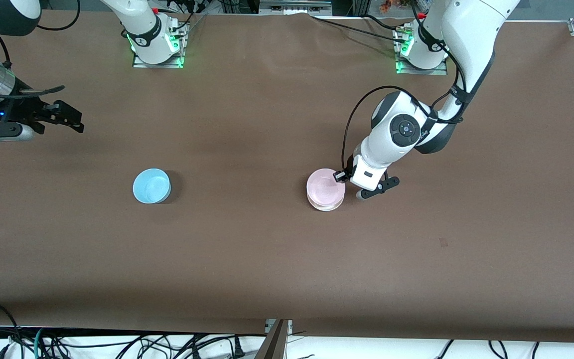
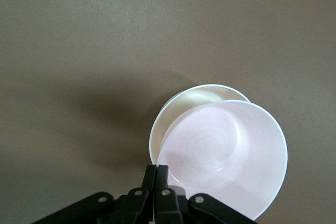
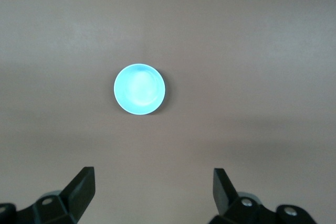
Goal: Stack pink and blue bowls on white bowl
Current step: 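Carry the pink bowl over the white bowl and lower it in, then open the left gripper to release the pink bowl, then raise the left gripper away while the right gripper reaches the blue bowl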
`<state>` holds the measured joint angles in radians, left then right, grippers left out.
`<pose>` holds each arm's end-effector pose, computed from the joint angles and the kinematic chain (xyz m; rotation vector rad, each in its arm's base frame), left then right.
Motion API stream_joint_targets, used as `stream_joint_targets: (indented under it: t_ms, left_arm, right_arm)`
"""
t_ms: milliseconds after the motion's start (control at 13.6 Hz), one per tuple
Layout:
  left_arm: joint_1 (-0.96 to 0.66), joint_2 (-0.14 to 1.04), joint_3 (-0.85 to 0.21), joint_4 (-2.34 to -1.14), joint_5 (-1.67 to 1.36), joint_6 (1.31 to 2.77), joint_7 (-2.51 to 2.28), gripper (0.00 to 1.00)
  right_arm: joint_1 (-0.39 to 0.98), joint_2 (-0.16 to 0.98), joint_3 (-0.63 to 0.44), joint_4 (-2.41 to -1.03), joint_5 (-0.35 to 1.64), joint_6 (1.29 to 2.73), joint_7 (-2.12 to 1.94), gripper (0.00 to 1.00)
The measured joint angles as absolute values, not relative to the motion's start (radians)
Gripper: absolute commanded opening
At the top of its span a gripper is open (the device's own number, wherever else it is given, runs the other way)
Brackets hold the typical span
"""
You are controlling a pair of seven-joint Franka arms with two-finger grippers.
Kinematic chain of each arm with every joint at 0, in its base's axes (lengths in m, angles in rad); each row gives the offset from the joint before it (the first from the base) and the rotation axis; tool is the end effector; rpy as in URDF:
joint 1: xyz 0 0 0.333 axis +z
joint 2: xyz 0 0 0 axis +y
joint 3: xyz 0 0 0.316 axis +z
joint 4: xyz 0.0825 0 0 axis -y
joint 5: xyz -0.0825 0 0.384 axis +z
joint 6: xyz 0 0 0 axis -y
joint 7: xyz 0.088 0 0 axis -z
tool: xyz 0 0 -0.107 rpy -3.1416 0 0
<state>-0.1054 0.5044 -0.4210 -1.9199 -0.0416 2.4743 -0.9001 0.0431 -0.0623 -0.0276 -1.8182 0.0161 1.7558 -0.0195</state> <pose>0.5576 -0.3066 0.2576 2.8344 0.6658 -0.1150 0.5432 0.0095 0.5569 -3.1237 -0.0501 0.0001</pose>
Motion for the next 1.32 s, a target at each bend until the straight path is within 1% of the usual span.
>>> stream_joint_targets:
  t_ms: [220,440,586,953,1026,1099,1246,1319]
  left_arm:
    - [-0.105,0.504,-0.421,-1.92,-0.042,2.474,-0.9,0.0]
    - [-0.105,0.504,-0.421,-1.921,-0.042,2.474,-0.9,0.0]
    - [-0.105,0.504,-0.421,-1.921,-0.042,2.474,-0.9,0.02]
    - [-0.105,0.504,-0.421,-1.921,-0.042,2.474,-0.9,0.17]
    - [-0.105,0.504,-0.421,-1.921,-0.042,2.474,-0.9,0.21]
    - [-0.105,0.504,-0.421,-1.921,-0.042,2.474,-0.9,0.28]
    - [-0.105,0.504,-0.421,-1.921,-0.042,2.474,-0.9,0.3]
    - [-0.105,0.504,-0.421,-1.921,-0.042,2.475,-0.9,0.3]
  right_arm:
    - [0.043,-0.069,-0.028,-1.768,0.016,1.682,-0.02,0.99]
    - [0.043,-0.071,-0.028,-1.764,0.016,1.676,-0.02,0.99]
    - [0.043,-0.071,-0.028,-1.764,0.016,1.676,-0.02,0.99]
    - [0.043,-0.071,-0.029,-1.764,0.016,1.668,-0.019,0.99]
    - [0.043,-0.072,-0.03,-1.764,0.016,1.667,-0.019,0.99]
    - [0.043,-0.071,-0.03,-1.764,0.016,1.666,-0.019,0.99]
    - [0.043,-0.067,-0.03,-1.792,0.016,1.681,-0.019,0.99]
    - [0.043,-0.06,-0.03,-1.836,0.016,1.734,-0.019,0.99]
